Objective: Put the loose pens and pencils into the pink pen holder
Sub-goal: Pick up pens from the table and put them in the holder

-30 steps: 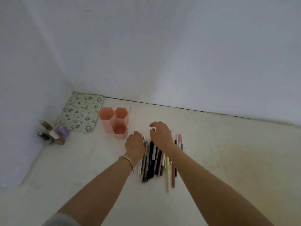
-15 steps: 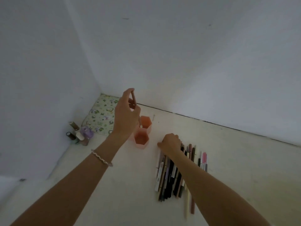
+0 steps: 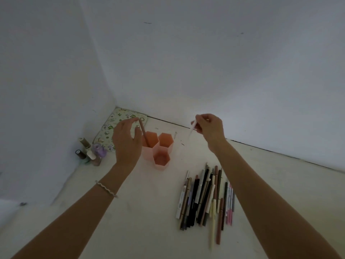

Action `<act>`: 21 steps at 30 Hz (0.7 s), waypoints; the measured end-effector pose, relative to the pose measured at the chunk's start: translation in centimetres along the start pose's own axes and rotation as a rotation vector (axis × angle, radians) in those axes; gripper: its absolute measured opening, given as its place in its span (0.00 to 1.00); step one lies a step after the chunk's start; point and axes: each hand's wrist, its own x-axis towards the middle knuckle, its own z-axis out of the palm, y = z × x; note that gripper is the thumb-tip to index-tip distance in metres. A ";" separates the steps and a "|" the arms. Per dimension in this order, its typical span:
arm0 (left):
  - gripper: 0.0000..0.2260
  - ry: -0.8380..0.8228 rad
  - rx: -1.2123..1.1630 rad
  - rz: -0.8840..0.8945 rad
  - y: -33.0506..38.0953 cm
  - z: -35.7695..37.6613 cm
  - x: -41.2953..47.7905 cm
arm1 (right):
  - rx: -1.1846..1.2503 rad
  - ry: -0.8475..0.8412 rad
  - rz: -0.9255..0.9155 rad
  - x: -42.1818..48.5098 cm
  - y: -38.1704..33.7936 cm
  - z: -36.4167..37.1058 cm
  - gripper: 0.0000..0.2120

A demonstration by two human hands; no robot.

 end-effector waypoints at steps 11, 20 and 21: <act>0.13 -0.246 -0.140 -0.073 2.5 -1.7 -6.9 | -0.207 -0.003 -0.368 -4.1 2.0 8.1 0.03; 0.10 -0.980 0.360 -0.094 4.8 5.0 -12.8 | -0.410 0.012 -0.281 -3.4 3.3 0.9 0.06; 0.11 -0.983 0.392 -0.116 5.0 5.4 -13.1 | -0.443 0.000 -0.247 -3.3 3.6 0.1 0.06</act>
